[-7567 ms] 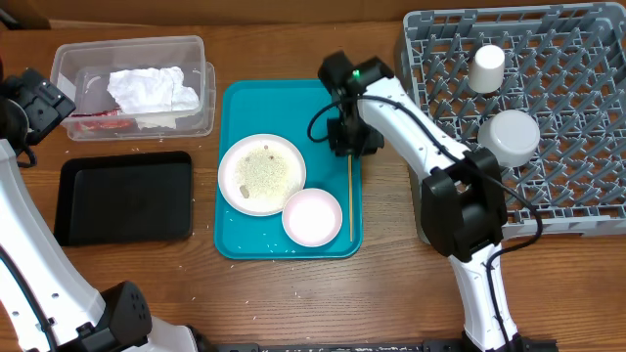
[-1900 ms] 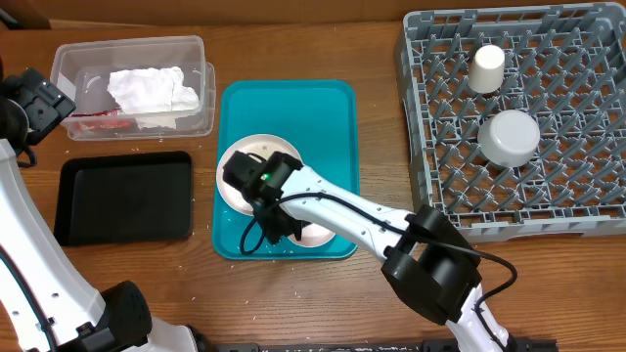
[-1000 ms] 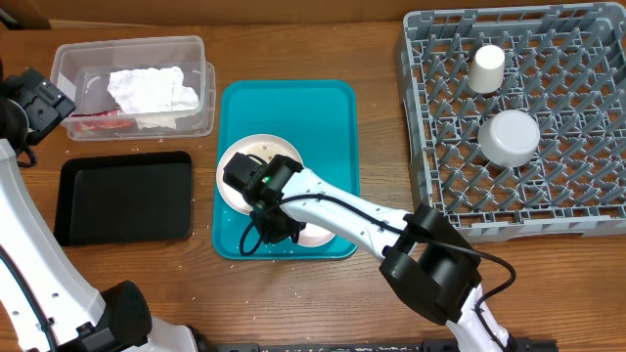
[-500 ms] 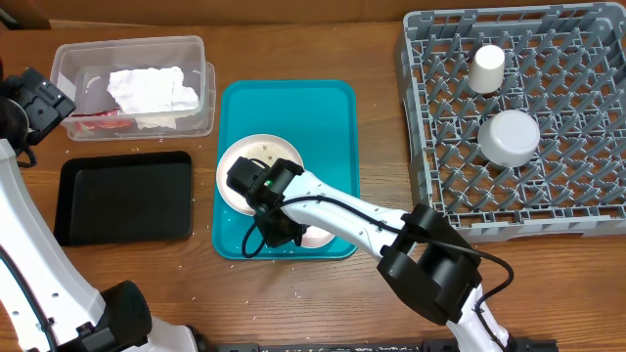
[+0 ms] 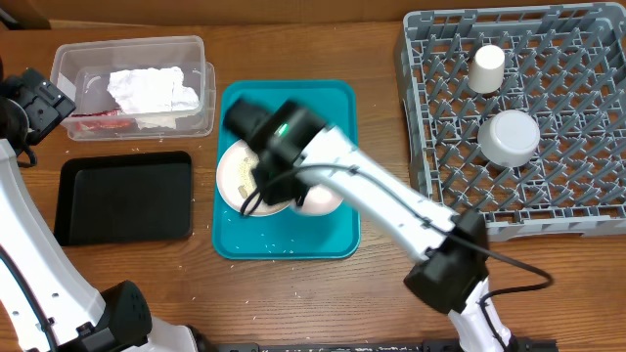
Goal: Sort waste into correct bins and load items into the dishwasher
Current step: 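Carry the pink bowl right and set it upside down in the rack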
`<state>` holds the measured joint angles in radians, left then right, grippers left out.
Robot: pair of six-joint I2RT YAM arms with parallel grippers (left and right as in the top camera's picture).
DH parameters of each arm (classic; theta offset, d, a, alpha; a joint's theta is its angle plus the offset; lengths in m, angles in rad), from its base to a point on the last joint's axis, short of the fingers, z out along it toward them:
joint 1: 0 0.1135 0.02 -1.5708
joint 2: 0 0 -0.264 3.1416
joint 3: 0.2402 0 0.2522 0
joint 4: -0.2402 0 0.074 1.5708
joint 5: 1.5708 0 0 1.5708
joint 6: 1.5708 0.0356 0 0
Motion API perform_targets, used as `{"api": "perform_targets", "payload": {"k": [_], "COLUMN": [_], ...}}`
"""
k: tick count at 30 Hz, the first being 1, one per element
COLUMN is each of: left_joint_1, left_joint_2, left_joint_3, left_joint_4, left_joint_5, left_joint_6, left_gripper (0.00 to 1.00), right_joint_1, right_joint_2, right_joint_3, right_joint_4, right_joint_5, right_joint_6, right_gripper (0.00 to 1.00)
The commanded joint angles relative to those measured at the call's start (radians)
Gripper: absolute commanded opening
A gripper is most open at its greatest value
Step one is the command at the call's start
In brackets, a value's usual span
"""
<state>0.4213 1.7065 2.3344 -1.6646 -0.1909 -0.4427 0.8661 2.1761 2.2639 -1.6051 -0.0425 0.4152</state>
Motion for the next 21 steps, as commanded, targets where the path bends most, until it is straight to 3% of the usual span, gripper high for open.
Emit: {"api": "perform_targets", "payload": {"k": [1,10,21], "left_joint_1": [0.004,0.004,0.004], "left_joint_2": [-0.012,-0.012,-0.012], "left_joint_3": [0.0,0.0,0.0], "left_joint_4": [0.0,0.0,0.0], "left_joint_5": [0.005,0.005,0.005], "left_joint_6": [-0.01,-0.01,-0.01], "left_gripper": [1.0,1.0,1.0], "right_joint_1": [-0.137,-0.583,-1.009], "right_joint_2": [-0.022,-0.155,-0.269], "right_joint_3": [0.187,0.246,0.242], "right_joint_4": [-0.089,-0.089,-0.089], "right_joint_5": [0.061,-0.196,-0.2], "right_joint_6": [0.004,-0.03,-0.11], "right_gripper": [0.04,0.04,0.04]}}
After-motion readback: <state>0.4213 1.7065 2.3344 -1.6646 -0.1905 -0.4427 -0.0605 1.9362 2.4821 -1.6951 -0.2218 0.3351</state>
